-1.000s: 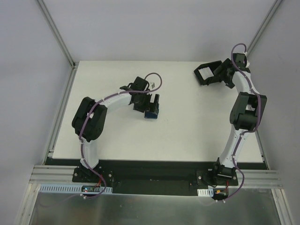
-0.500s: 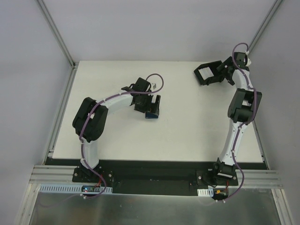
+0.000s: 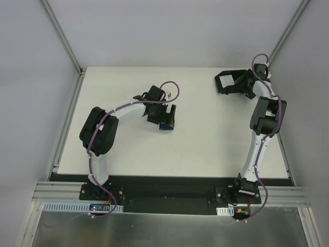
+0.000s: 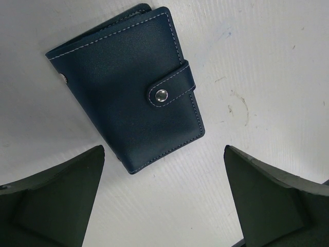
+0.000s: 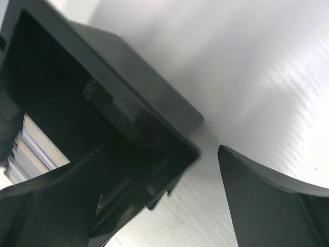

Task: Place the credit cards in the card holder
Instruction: Move the storage box to the center of the board.

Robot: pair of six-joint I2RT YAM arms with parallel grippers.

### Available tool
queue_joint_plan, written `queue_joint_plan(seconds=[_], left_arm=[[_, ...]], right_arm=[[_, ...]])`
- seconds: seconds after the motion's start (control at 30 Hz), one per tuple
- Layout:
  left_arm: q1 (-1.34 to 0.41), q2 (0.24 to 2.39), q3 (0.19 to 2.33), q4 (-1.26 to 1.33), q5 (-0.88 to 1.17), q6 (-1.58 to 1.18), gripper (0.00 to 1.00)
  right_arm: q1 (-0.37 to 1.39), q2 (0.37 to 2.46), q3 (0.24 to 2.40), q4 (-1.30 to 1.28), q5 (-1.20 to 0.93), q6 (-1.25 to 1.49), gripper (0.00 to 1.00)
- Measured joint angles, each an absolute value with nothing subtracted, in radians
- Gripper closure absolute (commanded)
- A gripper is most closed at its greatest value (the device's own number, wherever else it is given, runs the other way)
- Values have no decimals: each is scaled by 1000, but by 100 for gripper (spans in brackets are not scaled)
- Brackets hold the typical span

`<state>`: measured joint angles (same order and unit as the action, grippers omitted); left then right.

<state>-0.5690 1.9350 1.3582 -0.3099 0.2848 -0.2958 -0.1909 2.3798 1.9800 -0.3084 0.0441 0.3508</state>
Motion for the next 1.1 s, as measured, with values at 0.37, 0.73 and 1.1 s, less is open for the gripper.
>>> queue_joint_plan(seconds=[0.37, 0.73, 1.1], left_arm=[[-569, 1927, 1330, -310, 282, -287, 1], [-569, 1861, 1247, -311, 282, -274, 1], [-569, 1769, 1167, -311, 278, -272, 1]], right_arm=[[-186, 2227, 1745, -276, 12, 352, 13], [-146, 2071, 1546, -272, -39, 336, 18], [-112, 1961, 1431, -282, -47, 302, 33]])
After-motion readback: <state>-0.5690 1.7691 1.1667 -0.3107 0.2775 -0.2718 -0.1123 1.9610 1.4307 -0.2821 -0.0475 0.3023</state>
